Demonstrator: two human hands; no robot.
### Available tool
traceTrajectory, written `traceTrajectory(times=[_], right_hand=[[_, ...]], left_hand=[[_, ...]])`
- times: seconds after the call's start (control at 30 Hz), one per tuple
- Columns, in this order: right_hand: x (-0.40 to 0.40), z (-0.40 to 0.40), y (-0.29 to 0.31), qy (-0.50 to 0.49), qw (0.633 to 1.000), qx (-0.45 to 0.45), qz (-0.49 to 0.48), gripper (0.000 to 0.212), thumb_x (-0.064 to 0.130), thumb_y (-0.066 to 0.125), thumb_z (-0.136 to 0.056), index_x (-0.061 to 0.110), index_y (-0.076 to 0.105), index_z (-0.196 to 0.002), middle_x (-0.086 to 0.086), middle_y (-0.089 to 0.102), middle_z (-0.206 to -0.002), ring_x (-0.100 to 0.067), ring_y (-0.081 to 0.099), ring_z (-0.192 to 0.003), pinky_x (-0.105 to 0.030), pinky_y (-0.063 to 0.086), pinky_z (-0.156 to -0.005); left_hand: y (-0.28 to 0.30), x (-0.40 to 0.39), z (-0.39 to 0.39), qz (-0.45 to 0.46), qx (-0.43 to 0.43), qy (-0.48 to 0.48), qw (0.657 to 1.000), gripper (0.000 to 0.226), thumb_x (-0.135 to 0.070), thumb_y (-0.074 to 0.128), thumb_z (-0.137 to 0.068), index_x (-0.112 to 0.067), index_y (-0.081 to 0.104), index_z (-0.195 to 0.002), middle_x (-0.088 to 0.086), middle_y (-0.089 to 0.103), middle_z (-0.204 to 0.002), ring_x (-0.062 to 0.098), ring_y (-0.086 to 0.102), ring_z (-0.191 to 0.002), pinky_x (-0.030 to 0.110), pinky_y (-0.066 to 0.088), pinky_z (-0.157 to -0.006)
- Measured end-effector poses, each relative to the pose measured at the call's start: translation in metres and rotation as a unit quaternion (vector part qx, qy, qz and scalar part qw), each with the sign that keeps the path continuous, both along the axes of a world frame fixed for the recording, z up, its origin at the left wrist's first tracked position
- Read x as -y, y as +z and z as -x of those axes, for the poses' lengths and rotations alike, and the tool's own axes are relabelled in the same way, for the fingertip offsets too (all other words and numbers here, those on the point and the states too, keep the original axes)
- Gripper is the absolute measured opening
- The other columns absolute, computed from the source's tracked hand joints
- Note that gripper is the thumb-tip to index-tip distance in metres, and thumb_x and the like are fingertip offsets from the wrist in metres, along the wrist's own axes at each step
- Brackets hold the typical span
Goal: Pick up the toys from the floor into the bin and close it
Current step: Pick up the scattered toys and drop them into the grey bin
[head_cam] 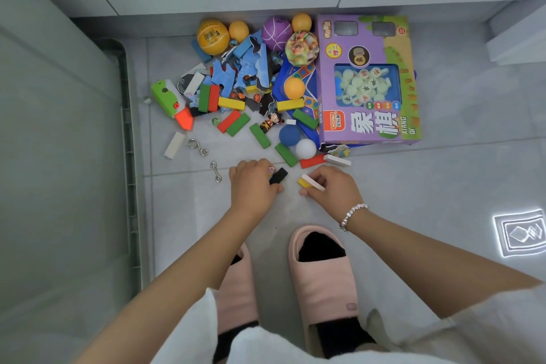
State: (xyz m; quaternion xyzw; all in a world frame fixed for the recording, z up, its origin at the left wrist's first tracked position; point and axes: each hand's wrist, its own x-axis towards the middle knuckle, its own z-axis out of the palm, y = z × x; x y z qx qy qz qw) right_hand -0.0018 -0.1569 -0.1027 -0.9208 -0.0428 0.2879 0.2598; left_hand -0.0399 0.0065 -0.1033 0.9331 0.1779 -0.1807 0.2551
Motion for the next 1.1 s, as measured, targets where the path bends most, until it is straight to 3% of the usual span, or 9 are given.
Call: traceTrajectory(times=[0.1,0.3,0.43,0.53,0.7,0.8,0.97,1.1], right_hand=[[-0.002,-0.001,0.004,-0.027,0.999,-0.009,-0.026,0.026,0.029,0.074,-0.075,0.011,0.066,-0.091,-0.002,0.066,-0.087,-0.016,0.057,-0.077,-0.025,0.043,-0.069],[-0.002,-0.003,0.011,-0.111,0.988,-0.058,-0.093,0.019,0.026,0.071,-0.079,0.015,0.065,-0.093,0.004,0.064,-0.082,-0.010,0.057,-0.072,-0.018,0.044,-0.066],[-0.003,-0.005,0.019,-0.159,0.959,-0.154,-0.179,0.013,0.017,0.061,-0.088,0.012,0.059,-0.099,-0.007,0.067,-0.090,-0.013,0.062,-0.077,-0.025,0.052,-0.071],[0.001,-0.009,0.026,-0.198,0.927,-0.214,-0.237,0.016,0.008,0.051,-0.093,0.007,0.054,-0.109,-0.009,0.063,-0.088,-0.016,0.063,-0.077,-0.036,0.053,-0.083],[0.012,-0.014,0.036,-0.282,0.871,-0.276,-0.292,0.012,0.000,0.045,-0.094,0.005,0.053,-0.102,-0.011,0.061,-0.086,-0.023,0.063,-0.080,-0.036,0.051,-0.083],[0.018,-0.016,0.039,-0.336,0.841,-0.284,-0.314,0.014,-0.001,0.044,-0.092,0.006,0.053,-0.100,-0.014,0.063,-0.085,-0.028,0.063,-0.079,-0.037,0.052,-0.080],[0.023,-0.021,0.037,-0.342,0.891,-0.207,-0.214,0.007,0.002,0.043,-0.090,0.008,0.047,-0.091,-0.010,0.057,-0.074,-0.023,0.058,-0.065,-0.034,0.051,-0.069],[0.022,-0.025,0.031,-0.329,0.920,-0.133,-0.166,0.005,0.007,0.043,-0.089,0.008,0.047,-0.090,-0.005,0.048,-0.073,-0.020,0.052,-0.055,-0.031,0.046,-0.057]], left_hand=[[0.000,0.001,-0.001,-0.014,-0.010,-0.009,1.000,0.036,-0.035,0.064,-0.085,-0.016,0.056,-0.114,0.005,0.058,-0.117,0.026,0.044,-0.113,0.032,0.025,-0.087],[-0.003,-0.005,0.000,0.062,0.014,0.027,0.998,0.027,-0.019,0.061,-0.088,-0.008,0.056,-0.112,0.012,0.055,-0.114,0.029,0.045,-0.110,0.032,0.034,-0.090],[0.002,-0.010,-0.005,0.156,0.009,0.091,0.984,0.025,-0.014,0.055,-0.092,-0.002,0.051,-0.113,0.015,0.049,-0.112,0.027,0.047,-0.103,0.027,0.034,-0.077],[0.008,-0.009,-0.006,0.267,-0.026,0.156,0.951,0.014,-0.018,0.050,-0.095,-0.010,0.047,-0.106,0.006,0.053,-0.098,0.018,0.048,-0.084,0.025,0.036,-0.062],[0.015,-0.005,-0.010,0.413,-0.047,0.240,0.877,0.010,-0.015,0.049,-0.096,-0.018,0.048,-0.106,0.005,0.056,-0.095,0.013,0.054,-0.076,0.024,0.045,-0.073],[0.022,-0.005,-0.015,0.487,-0.050,0.297,0.820,0.005,-0.008,0.049,-0.095,-0.013,0.050,-0.096,0.005,0.056,-0.087,0.014,0.062,-0.066,0.025,0.054,-0.064],[0.025,0.000,-0.019,0.509,-0.075,0.248,0.820,0.011,-0.003,0.053,-0.092,-0.014,0.050,-0.090,0.005,0.067,-0.089,0.016,0.066,-0.067,0.028,0.057,-0.067],[0.022,0.010,-0.024,0.447,-0.088,0.215,0.864,0.016,-0.015,0.065,-0.087,-0.014,0.050,-0.085,0.003,0.055,-0.076,0.013,0.054,-0.058,0.023,0.049,-0.057]])
